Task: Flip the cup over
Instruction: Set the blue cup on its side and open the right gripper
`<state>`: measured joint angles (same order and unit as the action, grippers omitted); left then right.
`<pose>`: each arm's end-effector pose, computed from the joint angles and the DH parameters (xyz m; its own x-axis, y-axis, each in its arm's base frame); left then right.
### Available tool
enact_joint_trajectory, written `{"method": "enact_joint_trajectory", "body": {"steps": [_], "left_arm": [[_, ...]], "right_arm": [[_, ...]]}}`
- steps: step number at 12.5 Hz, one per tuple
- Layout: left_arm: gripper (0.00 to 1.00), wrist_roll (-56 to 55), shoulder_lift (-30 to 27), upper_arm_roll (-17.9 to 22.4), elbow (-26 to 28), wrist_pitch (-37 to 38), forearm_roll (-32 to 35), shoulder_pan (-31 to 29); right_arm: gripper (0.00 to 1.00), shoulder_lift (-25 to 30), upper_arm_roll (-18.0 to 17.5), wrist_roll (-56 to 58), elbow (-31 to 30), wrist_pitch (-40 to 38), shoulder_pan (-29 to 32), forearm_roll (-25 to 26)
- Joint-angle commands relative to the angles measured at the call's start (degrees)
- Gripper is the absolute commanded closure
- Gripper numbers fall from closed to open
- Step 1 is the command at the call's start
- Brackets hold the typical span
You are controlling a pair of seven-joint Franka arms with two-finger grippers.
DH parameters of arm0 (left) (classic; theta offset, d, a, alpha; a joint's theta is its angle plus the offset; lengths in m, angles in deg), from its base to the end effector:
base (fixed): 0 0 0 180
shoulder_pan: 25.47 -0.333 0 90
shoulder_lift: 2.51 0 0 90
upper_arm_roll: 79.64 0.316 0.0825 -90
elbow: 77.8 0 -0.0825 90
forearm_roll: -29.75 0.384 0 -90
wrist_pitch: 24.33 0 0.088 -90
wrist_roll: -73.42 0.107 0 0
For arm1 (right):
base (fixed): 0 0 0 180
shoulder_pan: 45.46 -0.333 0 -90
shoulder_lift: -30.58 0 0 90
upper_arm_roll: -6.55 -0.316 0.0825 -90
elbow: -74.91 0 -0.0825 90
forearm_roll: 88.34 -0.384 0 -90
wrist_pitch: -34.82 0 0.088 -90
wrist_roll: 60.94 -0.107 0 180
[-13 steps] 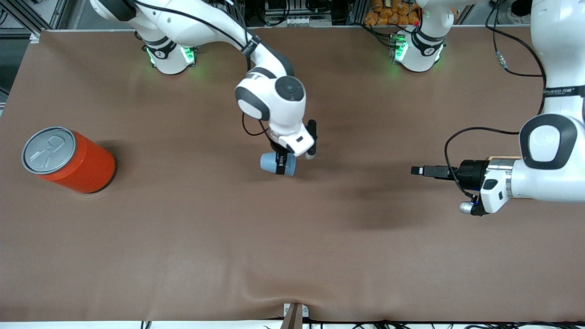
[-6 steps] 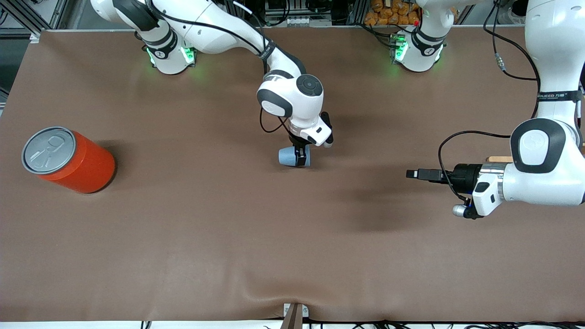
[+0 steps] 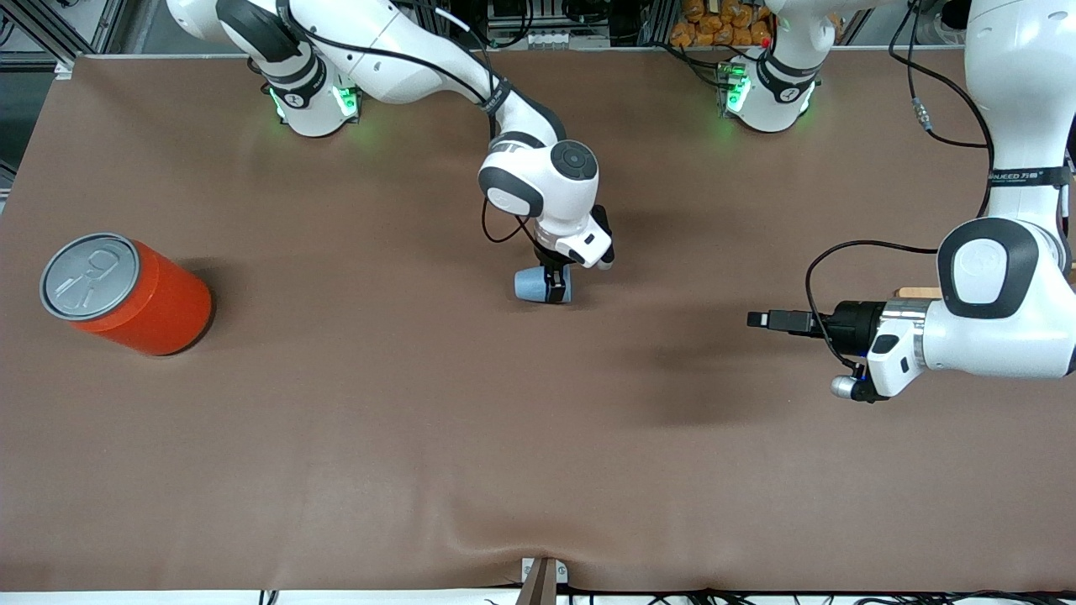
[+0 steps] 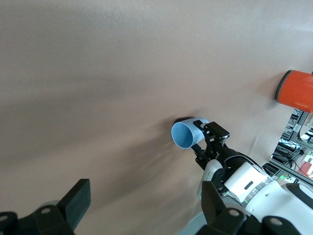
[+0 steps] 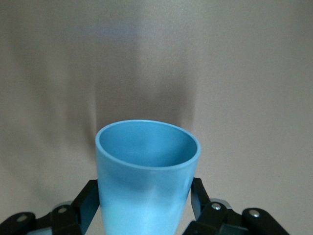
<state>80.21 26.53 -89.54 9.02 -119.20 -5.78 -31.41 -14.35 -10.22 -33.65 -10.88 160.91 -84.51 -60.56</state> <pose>0.6554 -0.0861 0.3700 0.9476 -0.1176 -0.2970 0.1019 -0.7698 0.6302 0.4401 0.5583 0.2143 -0.0890 0.9880 -0.1261 0.9861 0.1052 0.1284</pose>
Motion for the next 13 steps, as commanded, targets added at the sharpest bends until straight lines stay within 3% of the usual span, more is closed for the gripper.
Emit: {"method": "enact_joint_trajectory", "body": {"steps": [1,2,7,13], "left_arm": [[0.00,0.5,0.0,0.0,0.0,-0.1,1.0,0.2],[0.00,0.6,0.1,0.0,0.1,-0.1,1.0,0.4],[0.00,0.6,0.6,0.0,0.4,-0.2,1.1,0.7],[0.00,0.4,0.8,-0.1,2.8,-2.3,1.0,3.0]], "right_arm": [[0.47,-1.5,0.2,-2.2,1.7,0.4,-0.7,1.2],[0.00,-1.5,0.3,-2.3,1.7,0.3,-0.7,1.2],[0.00,0.8,-0.4,-2.2,2.8,-2.9,0.1,0.4],[0.00,9.4,-5.1,-2.0,2.6,-17.1,2.8,-1.4]]}}
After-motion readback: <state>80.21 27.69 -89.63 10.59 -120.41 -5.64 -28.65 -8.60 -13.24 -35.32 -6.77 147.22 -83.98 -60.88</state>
